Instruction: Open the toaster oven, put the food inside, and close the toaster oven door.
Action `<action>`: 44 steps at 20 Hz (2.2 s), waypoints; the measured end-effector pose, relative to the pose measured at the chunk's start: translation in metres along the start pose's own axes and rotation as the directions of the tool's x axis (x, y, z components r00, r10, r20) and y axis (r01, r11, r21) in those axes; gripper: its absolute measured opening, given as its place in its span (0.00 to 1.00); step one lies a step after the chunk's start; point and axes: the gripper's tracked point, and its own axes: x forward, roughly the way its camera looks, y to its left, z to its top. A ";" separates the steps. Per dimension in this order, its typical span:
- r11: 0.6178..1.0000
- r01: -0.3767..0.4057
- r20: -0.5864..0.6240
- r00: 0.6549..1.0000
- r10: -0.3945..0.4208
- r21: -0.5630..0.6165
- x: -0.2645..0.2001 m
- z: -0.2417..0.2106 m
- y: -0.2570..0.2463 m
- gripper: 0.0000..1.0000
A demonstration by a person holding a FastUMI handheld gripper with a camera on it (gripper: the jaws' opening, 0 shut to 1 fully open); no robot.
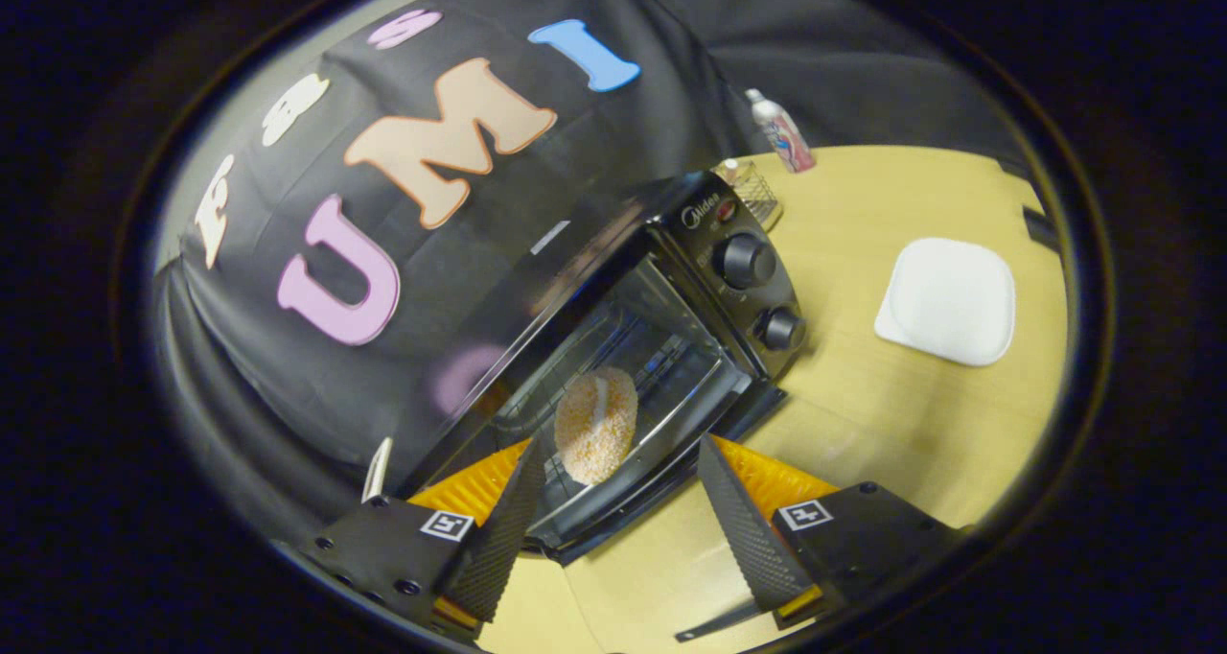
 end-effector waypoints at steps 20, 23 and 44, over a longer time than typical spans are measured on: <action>0.834 -0.031 -0.211 0.972 -0.104 -0.551 -0.109 -0.078 -0.073 1.00; 0.800 -0.040 -0.254 0.957 -0.143 -0.599 -0.112 -0.099 -0.090 1.00; 0.755 -0.014 -0.329 0.905 -0.269 -0.656 -0.062 -0.140 -0.122 1.00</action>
